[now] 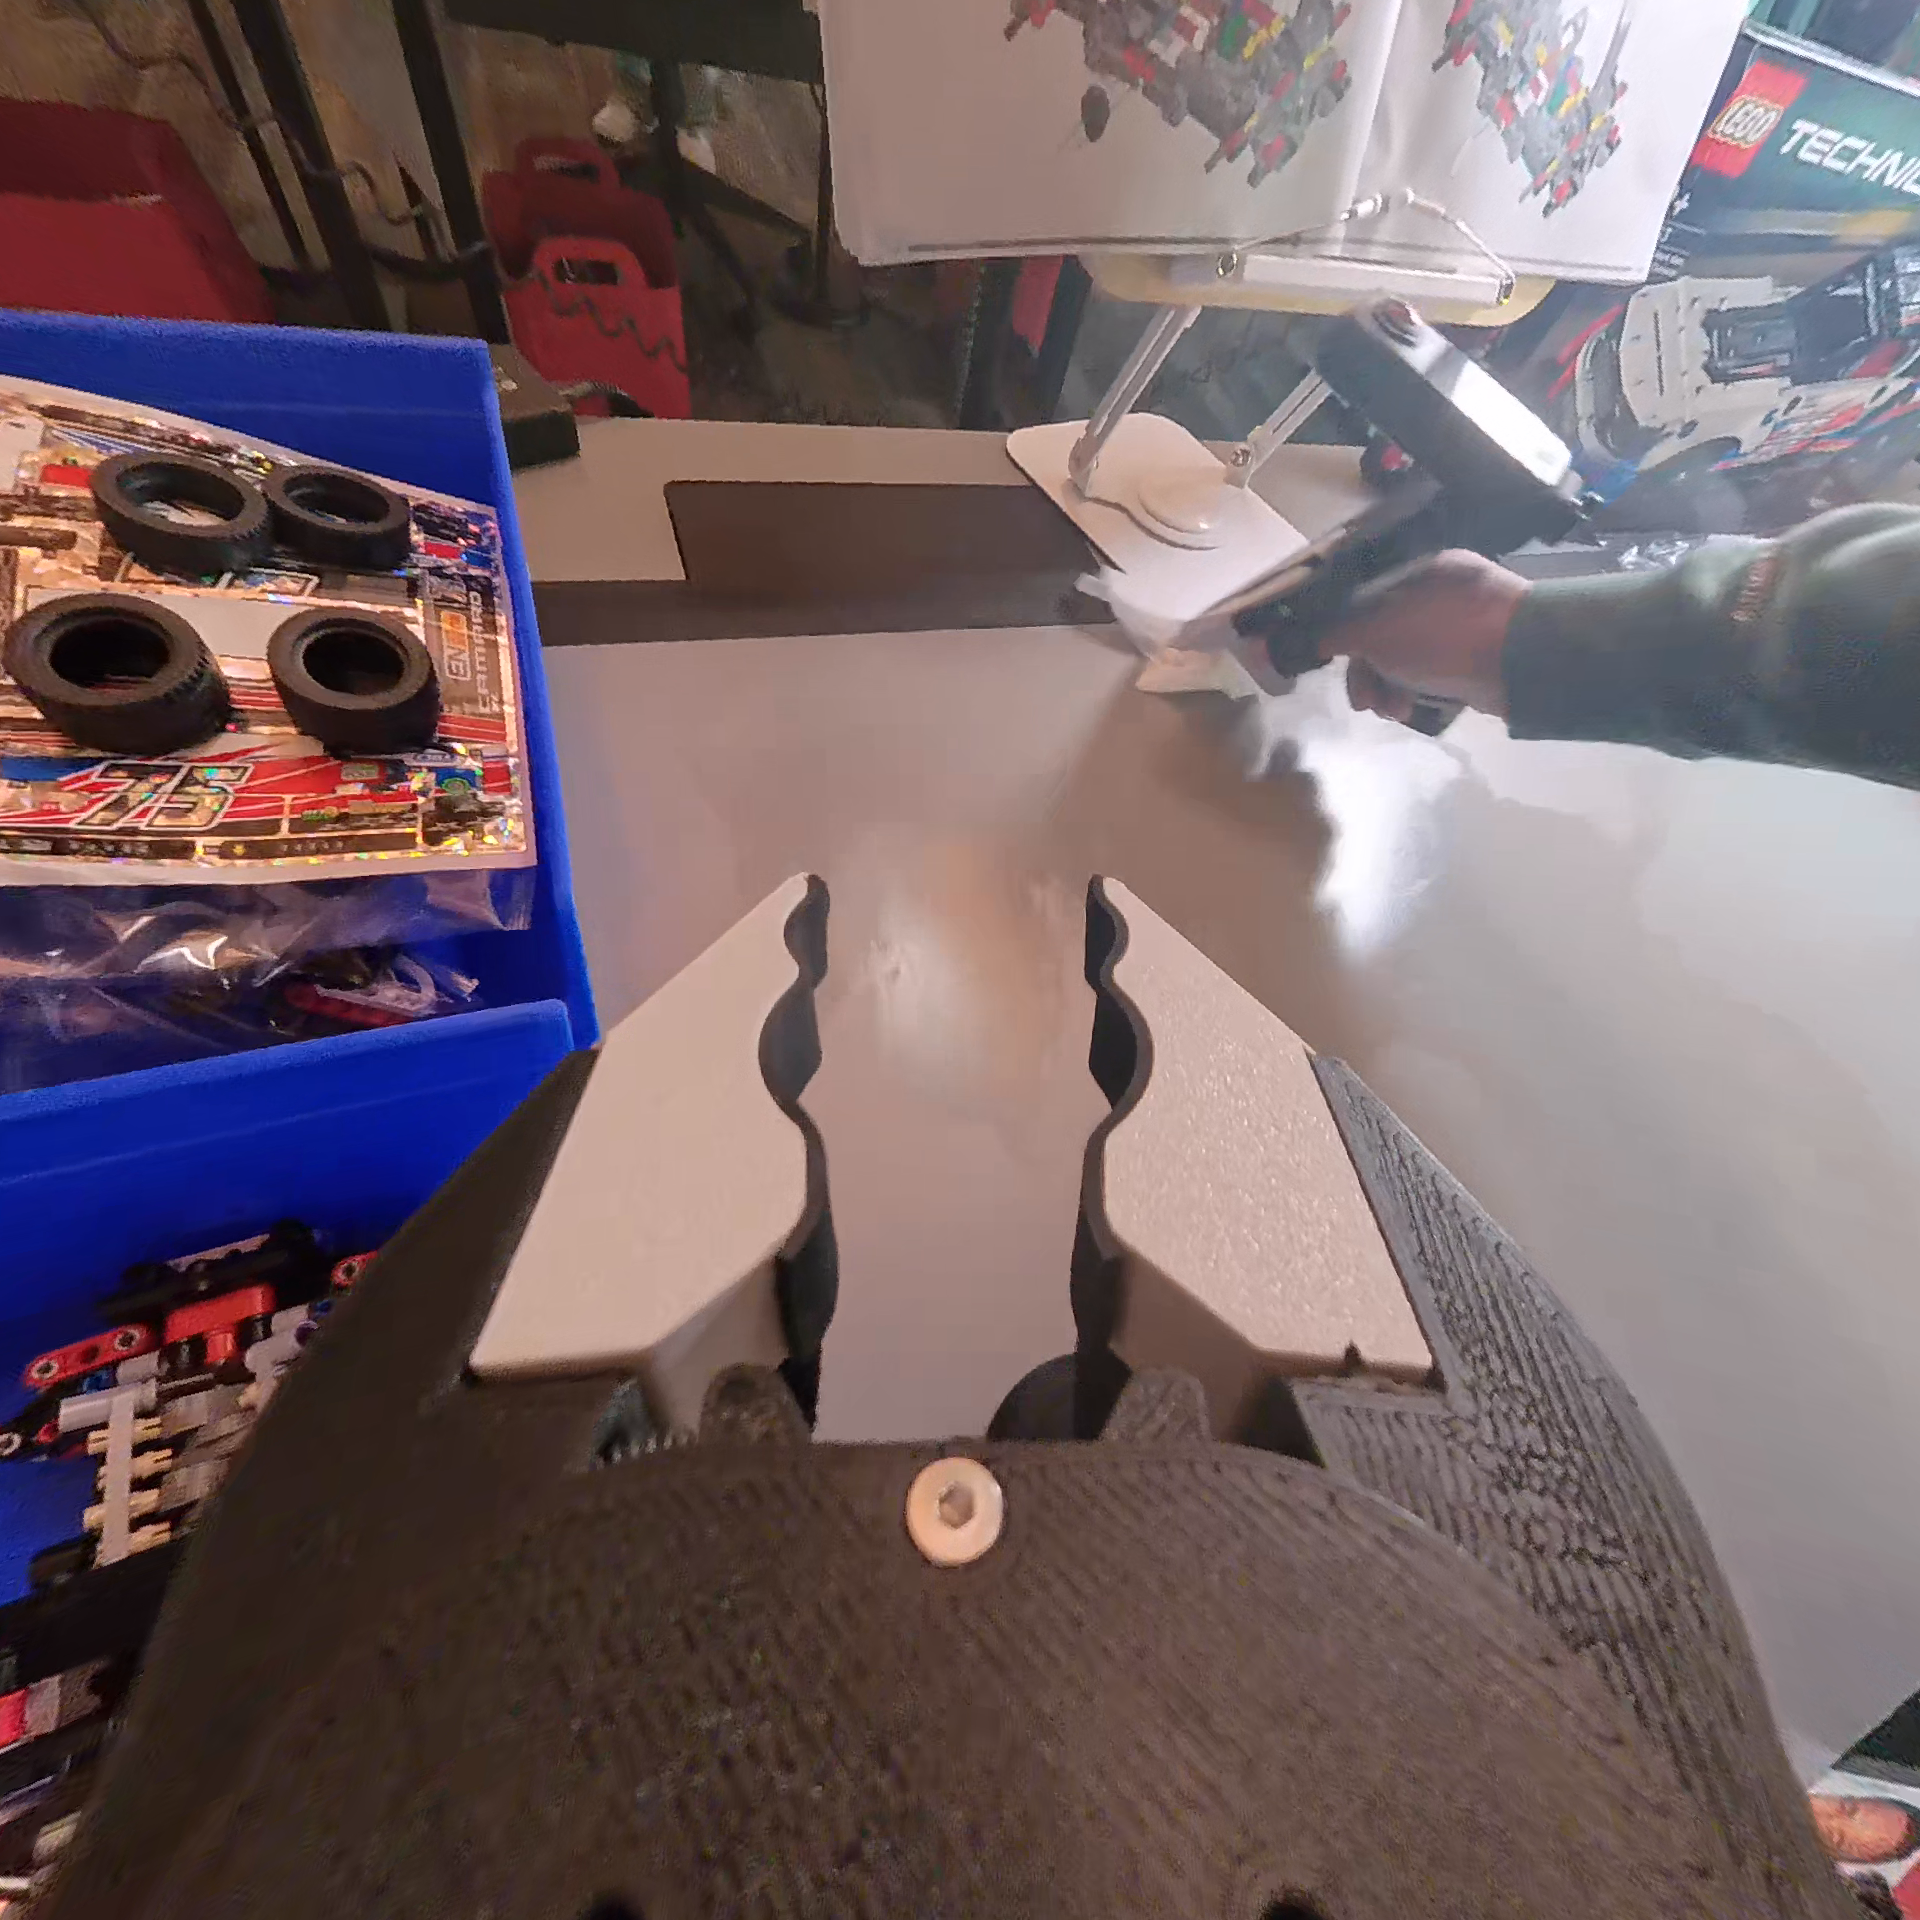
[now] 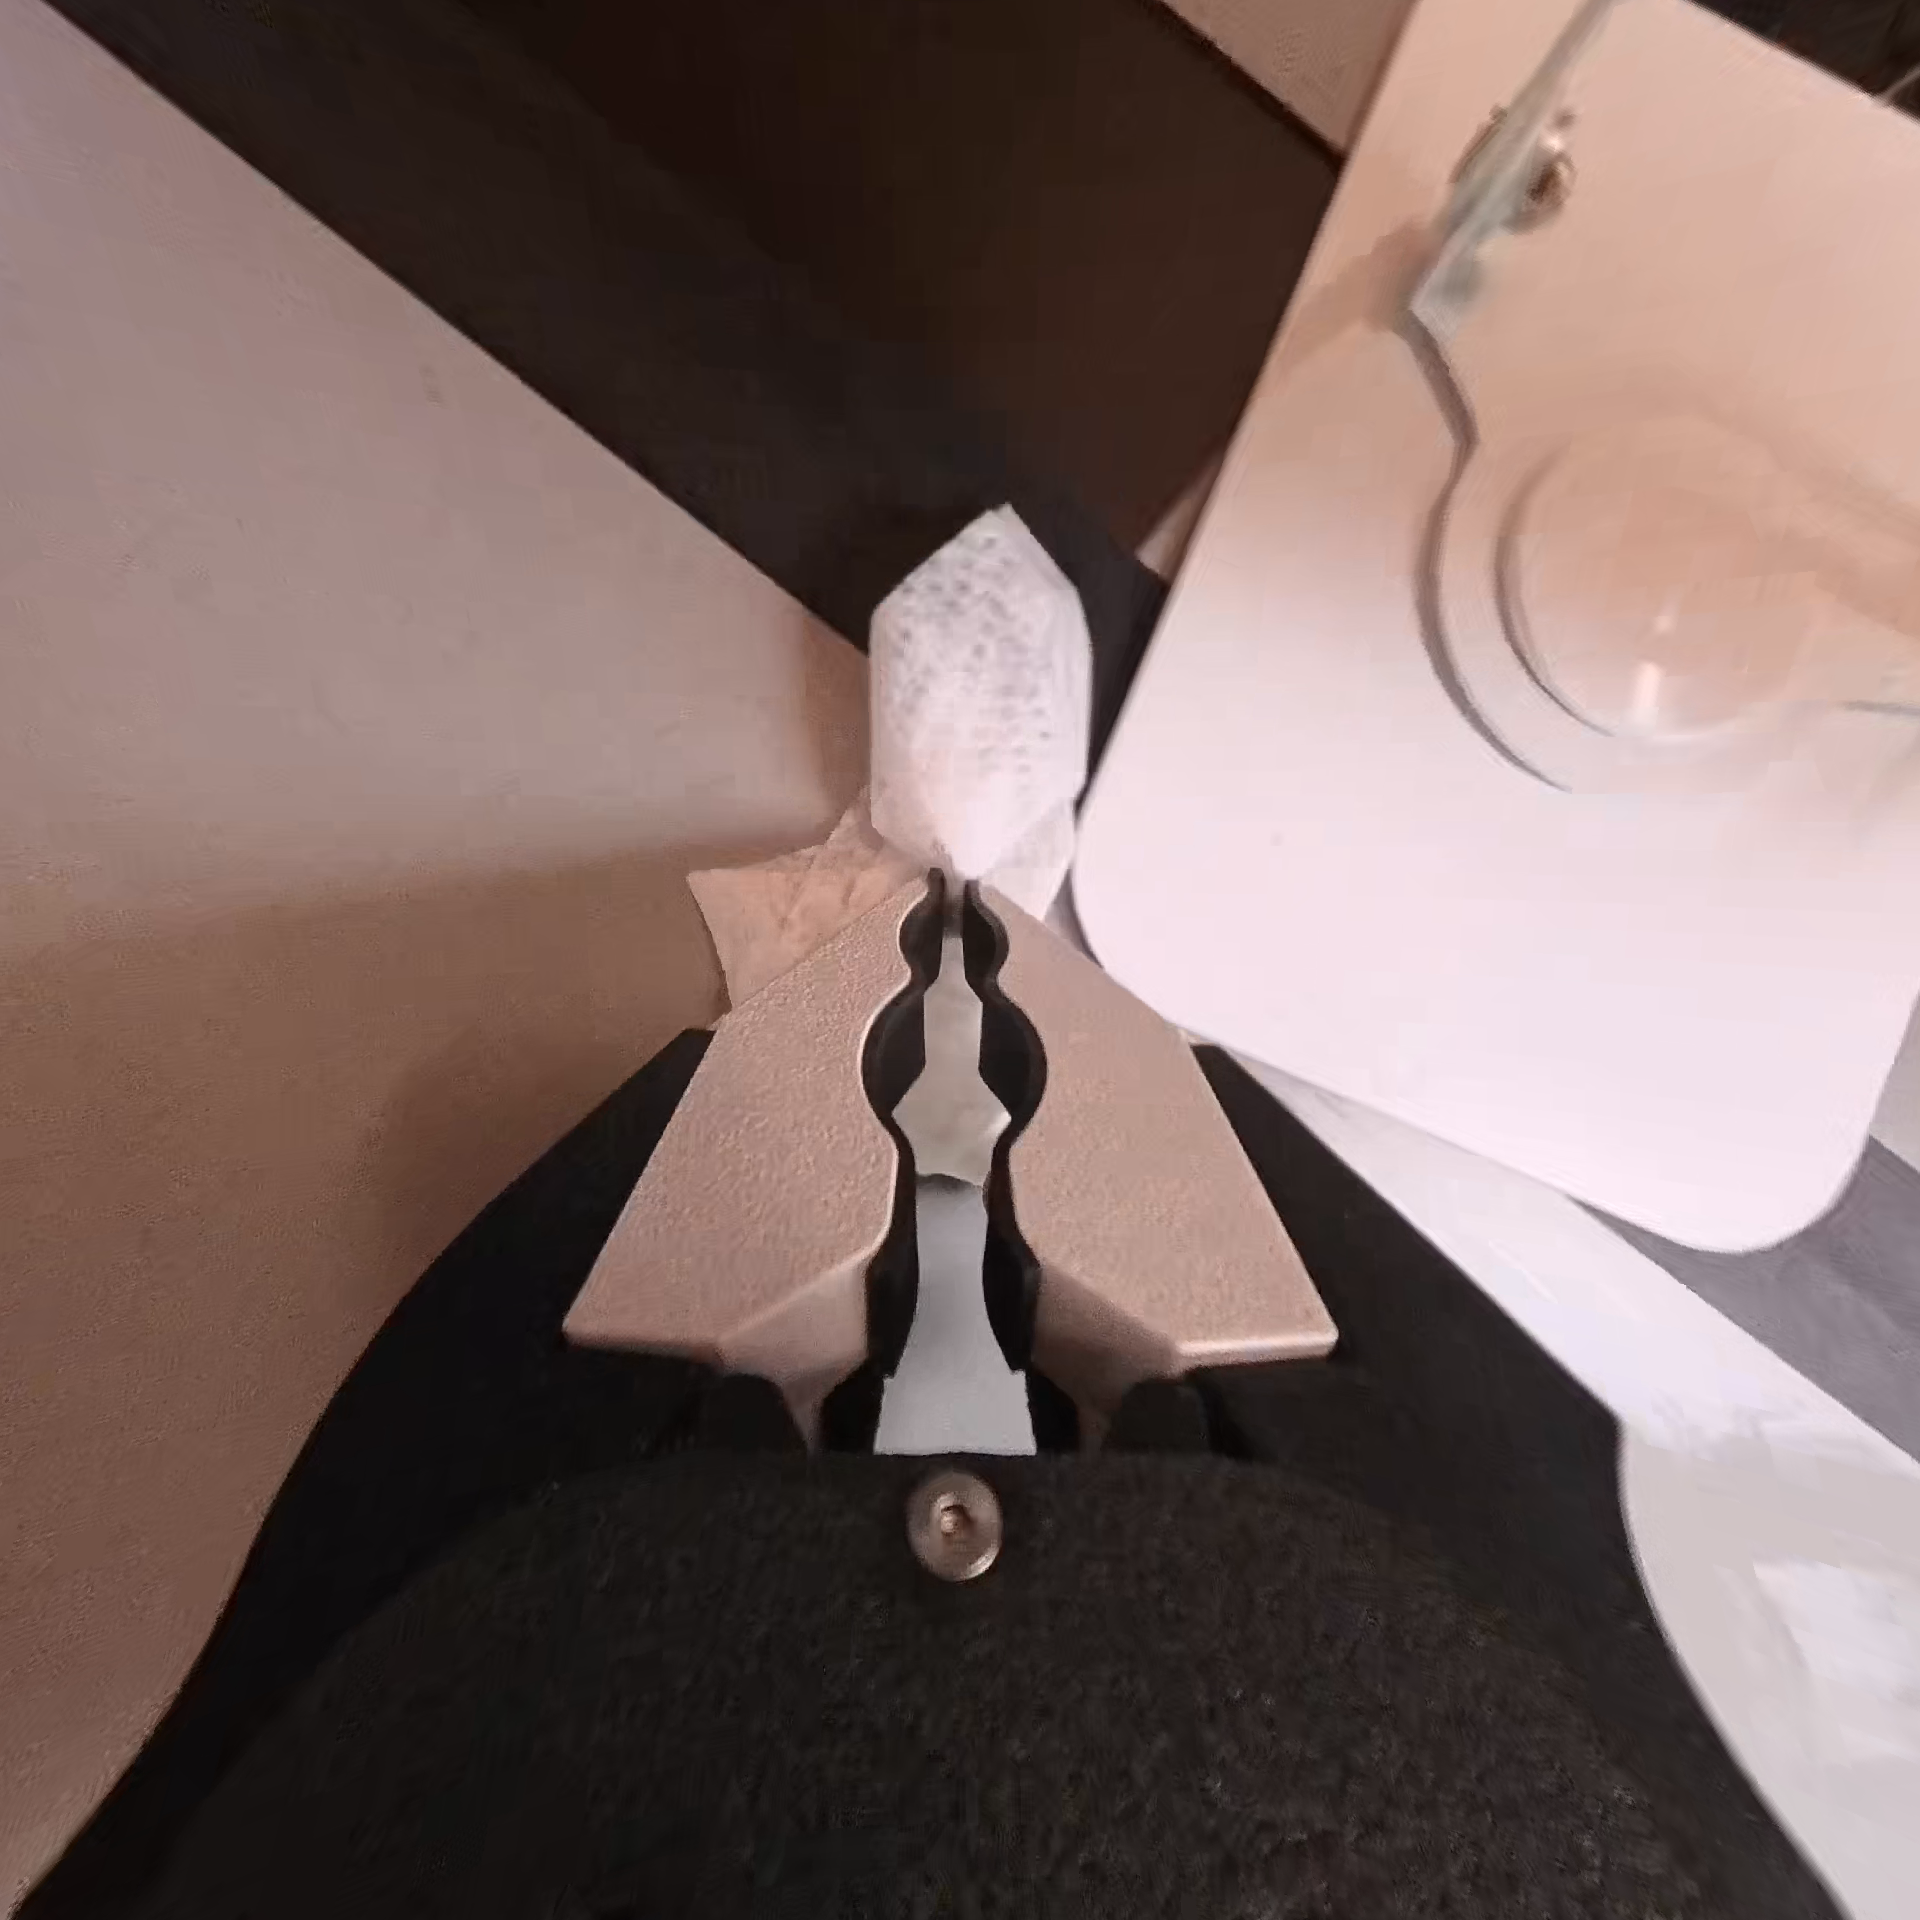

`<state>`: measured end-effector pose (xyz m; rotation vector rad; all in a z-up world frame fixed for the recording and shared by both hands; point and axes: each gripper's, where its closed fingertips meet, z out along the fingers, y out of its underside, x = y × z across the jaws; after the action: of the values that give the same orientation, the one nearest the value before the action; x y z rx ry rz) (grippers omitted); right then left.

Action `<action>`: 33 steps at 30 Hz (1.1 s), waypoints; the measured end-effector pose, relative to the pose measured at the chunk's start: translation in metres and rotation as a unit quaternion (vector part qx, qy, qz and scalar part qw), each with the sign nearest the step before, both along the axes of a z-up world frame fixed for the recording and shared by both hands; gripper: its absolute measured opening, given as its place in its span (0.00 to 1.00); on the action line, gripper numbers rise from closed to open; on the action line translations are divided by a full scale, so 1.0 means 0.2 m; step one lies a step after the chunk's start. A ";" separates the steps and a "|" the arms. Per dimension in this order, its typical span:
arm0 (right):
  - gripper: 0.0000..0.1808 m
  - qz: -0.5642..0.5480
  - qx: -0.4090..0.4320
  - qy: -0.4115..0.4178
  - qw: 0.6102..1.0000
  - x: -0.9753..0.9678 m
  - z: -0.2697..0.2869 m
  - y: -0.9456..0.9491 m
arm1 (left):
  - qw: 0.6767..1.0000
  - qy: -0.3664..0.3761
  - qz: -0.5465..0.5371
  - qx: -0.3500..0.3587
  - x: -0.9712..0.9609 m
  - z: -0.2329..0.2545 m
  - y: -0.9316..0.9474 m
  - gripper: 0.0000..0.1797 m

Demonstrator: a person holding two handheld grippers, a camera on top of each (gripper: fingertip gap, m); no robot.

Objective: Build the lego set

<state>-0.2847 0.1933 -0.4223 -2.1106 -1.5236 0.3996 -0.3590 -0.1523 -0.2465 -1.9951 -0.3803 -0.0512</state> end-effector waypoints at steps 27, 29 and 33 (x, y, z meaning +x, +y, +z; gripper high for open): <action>0.00 0.013 0.000 -0.004 1.000 0.13 0.00 -0.03 | 1.000 0.022 -0.019 -0.005 -0.01 -0.01 0.07 0.29; 0.00 0.007 -0.001 0.003 1.000 0.04 0.00 -0.02 | 0.999 0.025 -0.023 -0.008 0.00 -0.01 0.07 0.29; 0.00 0.083 -0.013 0.007 0.996 -0.13 0.00 -0.30 | 0.999 0.033 -0.030 -0.004 0.02 0.02 0.12 0.29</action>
<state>-0.3105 0.1340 -0.4222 -2.0037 -1.7002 0.4933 -0.3553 -0.1293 -0.2420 -2.0099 -0.2792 -0.0211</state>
